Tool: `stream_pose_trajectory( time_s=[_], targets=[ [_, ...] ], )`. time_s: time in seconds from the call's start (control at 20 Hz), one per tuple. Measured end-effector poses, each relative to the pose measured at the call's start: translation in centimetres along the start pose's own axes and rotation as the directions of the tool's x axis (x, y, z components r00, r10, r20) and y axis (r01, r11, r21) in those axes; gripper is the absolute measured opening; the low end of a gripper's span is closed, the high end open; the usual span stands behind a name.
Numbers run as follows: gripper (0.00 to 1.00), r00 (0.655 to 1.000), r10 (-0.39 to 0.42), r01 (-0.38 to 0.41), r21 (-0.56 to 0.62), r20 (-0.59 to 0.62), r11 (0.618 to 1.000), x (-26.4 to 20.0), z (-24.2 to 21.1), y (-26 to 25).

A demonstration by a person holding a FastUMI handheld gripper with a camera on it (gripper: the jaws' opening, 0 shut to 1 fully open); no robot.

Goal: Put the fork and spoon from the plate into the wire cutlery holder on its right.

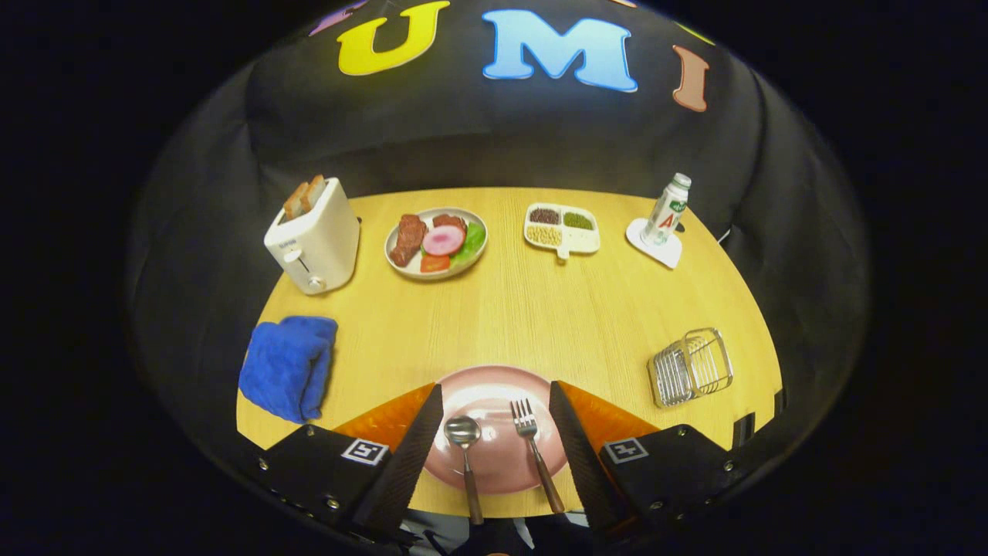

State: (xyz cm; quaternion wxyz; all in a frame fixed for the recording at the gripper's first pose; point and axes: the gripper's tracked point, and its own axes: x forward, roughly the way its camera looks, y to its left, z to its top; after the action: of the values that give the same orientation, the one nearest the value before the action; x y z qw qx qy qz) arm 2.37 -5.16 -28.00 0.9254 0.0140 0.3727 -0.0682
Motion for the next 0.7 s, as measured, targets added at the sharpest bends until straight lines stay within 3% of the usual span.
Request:
stream_pose_trajectory(
  time_s=[0.3, 0.7],
  targets=[
    [0.86, 0.956, -0.092, 0.047, -0.166, -0.278, 0.985, 3.6, -6.6, -1.9],
    [0.86, 0.879, -0.150, 0.035, -0.252, -0.452, 0.967, 5.8, -11.3, -3.2]
  ],
)
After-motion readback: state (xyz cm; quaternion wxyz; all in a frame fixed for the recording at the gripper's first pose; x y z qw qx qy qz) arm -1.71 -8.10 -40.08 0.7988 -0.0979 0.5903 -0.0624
